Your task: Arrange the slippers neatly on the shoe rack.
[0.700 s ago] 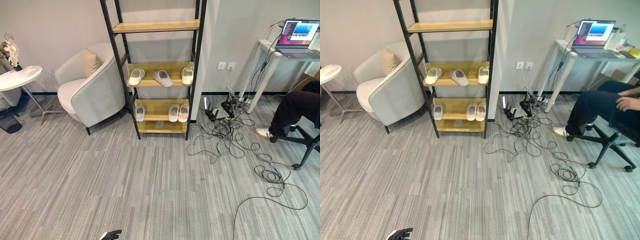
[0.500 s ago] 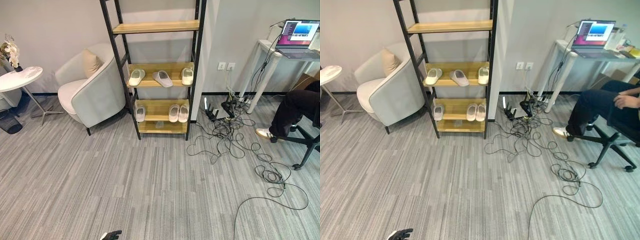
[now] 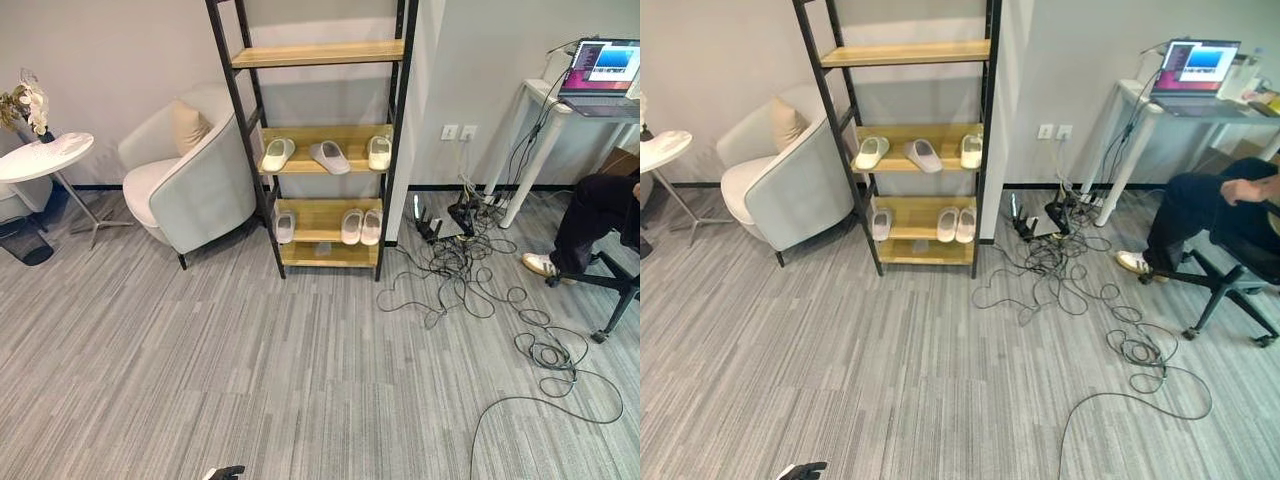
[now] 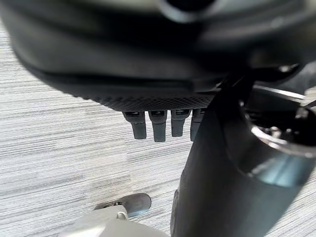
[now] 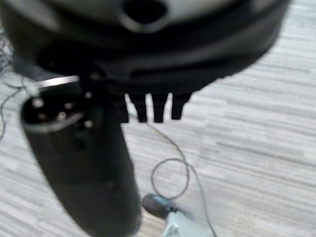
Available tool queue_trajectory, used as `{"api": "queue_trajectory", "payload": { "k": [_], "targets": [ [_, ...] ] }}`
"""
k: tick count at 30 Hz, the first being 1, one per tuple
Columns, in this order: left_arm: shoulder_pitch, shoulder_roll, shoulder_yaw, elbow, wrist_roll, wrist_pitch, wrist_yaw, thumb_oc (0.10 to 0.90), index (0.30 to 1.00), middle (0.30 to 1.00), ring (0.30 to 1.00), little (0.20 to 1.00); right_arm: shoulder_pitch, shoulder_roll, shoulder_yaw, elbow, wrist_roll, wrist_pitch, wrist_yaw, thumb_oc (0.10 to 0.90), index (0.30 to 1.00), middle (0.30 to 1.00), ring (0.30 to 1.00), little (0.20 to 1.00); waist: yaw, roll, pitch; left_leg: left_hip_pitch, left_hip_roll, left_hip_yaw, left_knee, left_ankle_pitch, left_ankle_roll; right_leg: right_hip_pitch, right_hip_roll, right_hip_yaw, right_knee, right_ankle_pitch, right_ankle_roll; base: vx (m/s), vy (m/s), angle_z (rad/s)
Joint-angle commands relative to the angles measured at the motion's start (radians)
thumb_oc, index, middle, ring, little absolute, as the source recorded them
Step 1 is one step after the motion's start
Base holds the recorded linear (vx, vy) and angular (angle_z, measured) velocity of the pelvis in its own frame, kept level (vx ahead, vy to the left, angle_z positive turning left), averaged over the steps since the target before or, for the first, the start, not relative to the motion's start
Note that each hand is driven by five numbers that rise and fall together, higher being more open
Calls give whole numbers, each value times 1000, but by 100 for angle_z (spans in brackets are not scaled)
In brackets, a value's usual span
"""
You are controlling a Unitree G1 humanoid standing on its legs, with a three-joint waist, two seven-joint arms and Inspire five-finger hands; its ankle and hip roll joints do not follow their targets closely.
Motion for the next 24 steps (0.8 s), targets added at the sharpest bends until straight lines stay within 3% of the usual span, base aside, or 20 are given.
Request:
{"api": "queue_trajectory", "payload": {
  "k": [1,8,12,14,20,23,24],
  "targets": [
    [-74,-5,-22,32,21,-12,2,800,900,900,900,900,-52,5,15,8,12,-10,-29,800,900,900,900,900,-8,-59,37,-30,-52,-63,5,-39,11,-70,22,41,118,-128,-2,8,-35,20],
    [-90,-10,-40,23,15,-11,-9,800,900,900,900,900,-51,1,28,6,10,-14,-33,800,900,900,900,900,-13,-81,61,-107,-56,-44,163,-79,7,-80,19,35,146,-138,-17,29,-26,20],
    [-96,-14,-46,21,16,-13,-8,800,900,900,900,900,-55,-2,26,3,12,-15,-31,800,900,900,900,900,-15,-85,68,-139,-60,-22,177,-76,14,-76,8,20,147,-147,-15,56,65,14],
    [-99,-16,-41,22,23,-13,-6,800,900,900,900,900,-64,-4,20,1,9,-14,-26,800,900,900,900,900,-13,-83,62,-177,-75,22,138,-59,28,-74,2,10,143,-155,-6,133,177,13],
    [-91,2,-26,32,42,-13,-1,800,900,900,900,900,-69,12,21,2,6,-11,-21,800,900,900,900,900,-4,-95,43,-183,-105,16,138,-71,55,-72,-20,46,162,-155,21,126,166,-2],
    [-90,16,-11,34,47,-11,1,800,900,900,900,900,-75,21,24,-3,0,-8,-13,800,900,900,900,900,12,-102,41,-173,-120,18,136,-88,78,-79,-42,66,213,-154,47,148,220,-13],
    [-89,27,-5,36,54,-7,3,800,900,900,900,900,-83,25,30,-13,-8,-4,-8,800,900,900,900,900,19,-101,46,-161,-127,20,138,-102,100,-111,-63,73,293,-136,67,71,148,-16]
  ]
}}
